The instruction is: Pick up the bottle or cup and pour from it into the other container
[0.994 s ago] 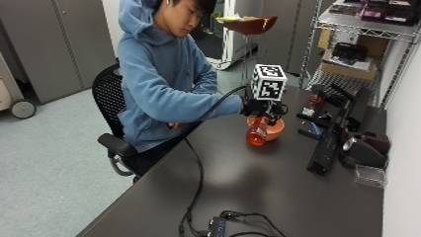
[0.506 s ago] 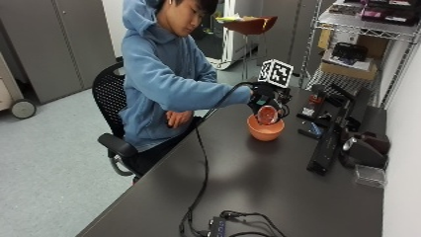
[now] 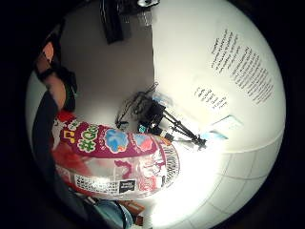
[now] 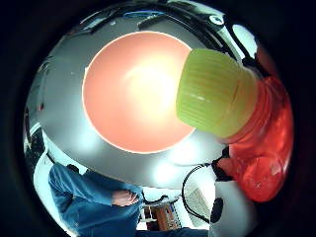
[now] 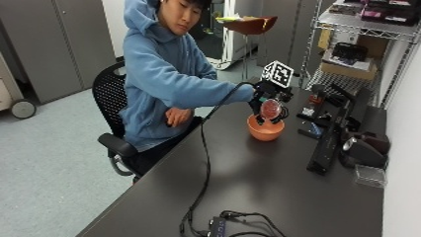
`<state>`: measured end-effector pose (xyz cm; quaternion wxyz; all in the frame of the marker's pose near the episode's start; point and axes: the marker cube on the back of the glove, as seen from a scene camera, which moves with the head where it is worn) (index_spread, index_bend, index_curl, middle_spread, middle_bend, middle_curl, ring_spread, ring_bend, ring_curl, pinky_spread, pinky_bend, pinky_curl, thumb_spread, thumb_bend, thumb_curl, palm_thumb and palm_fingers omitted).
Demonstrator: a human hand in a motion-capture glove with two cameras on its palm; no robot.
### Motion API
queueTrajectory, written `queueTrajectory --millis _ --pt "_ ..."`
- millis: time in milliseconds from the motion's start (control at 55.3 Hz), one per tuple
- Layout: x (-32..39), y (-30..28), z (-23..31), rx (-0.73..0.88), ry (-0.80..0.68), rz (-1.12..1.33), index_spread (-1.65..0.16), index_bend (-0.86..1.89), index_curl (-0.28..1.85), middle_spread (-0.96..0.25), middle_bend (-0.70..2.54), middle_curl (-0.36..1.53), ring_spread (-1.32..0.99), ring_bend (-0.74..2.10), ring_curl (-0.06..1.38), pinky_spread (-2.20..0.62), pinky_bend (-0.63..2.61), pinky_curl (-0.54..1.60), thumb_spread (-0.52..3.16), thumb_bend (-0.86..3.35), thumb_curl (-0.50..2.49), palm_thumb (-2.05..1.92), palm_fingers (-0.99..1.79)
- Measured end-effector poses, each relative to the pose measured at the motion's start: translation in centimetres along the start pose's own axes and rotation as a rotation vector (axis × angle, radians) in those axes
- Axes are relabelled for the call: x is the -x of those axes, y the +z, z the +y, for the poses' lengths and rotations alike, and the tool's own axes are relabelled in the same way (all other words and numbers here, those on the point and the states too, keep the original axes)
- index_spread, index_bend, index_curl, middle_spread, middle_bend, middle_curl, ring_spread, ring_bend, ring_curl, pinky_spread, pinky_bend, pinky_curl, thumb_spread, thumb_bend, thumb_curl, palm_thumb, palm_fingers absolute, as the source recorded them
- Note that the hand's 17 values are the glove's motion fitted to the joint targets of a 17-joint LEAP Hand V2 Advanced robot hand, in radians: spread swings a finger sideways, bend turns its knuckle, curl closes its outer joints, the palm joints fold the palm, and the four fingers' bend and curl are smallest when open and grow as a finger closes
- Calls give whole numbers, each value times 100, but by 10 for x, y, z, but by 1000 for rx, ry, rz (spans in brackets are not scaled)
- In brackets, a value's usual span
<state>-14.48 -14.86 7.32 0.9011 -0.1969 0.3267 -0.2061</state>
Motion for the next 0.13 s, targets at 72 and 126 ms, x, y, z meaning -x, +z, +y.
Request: queueTrajectory --millis 72,126 --pt "2 -2 -1 -20 -14 -17 -13 13 38 -8 32 56 -18 54 50 -13 35 39 8 -4 73 109 113" --pt "4 -4 -2 -34 -20 -30 -14 13 38 -8 32 56 -18 54 50 -13 35 39 8 -4 73 109 113"
